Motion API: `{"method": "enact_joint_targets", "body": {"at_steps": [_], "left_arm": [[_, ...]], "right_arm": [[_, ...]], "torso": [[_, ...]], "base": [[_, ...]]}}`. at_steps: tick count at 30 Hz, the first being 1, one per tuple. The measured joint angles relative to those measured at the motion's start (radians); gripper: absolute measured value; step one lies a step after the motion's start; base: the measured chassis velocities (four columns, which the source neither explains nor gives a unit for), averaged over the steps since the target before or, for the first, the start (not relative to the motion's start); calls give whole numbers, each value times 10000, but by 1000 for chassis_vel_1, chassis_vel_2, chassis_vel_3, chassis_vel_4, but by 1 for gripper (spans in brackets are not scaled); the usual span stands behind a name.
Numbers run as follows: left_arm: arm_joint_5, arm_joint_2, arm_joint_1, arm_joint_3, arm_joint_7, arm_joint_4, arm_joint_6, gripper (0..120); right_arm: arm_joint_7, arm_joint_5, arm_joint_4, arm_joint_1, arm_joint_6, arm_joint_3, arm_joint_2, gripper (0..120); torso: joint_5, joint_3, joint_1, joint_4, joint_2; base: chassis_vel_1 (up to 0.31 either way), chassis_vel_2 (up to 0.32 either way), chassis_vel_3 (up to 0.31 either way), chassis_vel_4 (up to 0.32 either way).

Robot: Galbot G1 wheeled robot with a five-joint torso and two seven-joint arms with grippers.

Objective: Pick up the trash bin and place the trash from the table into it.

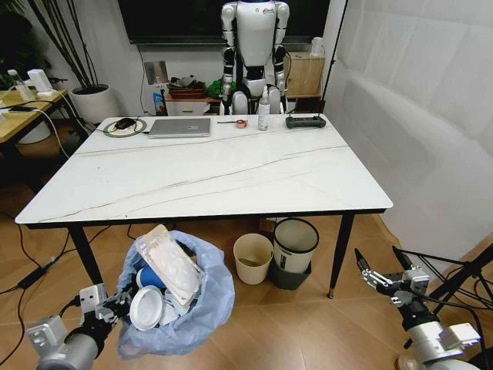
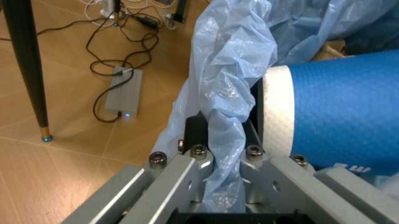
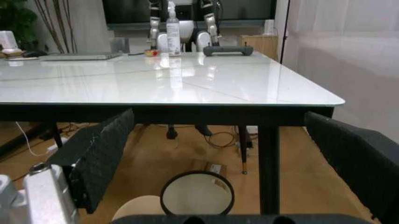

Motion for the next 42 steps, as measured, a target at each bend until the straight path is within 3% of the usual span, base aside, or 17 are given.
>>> {"method": "enact_joint_targets", "body": {"at_steps": [20,42], "left_arm": [[-135,19,-494,117,218,774,-193,0],[-274,-235,-704,142,359,1465,-133,0]], "right_arm": [[29,28,4,30,-27,-39,-25,100],[41,42,17,40,-36,-50,-33,100]], "torso": [[1,-22,-26,-1,-55],[2,-658,-525,-2,-1185]], "base": [[0,0,0,0],[0,0,0,0]]}}
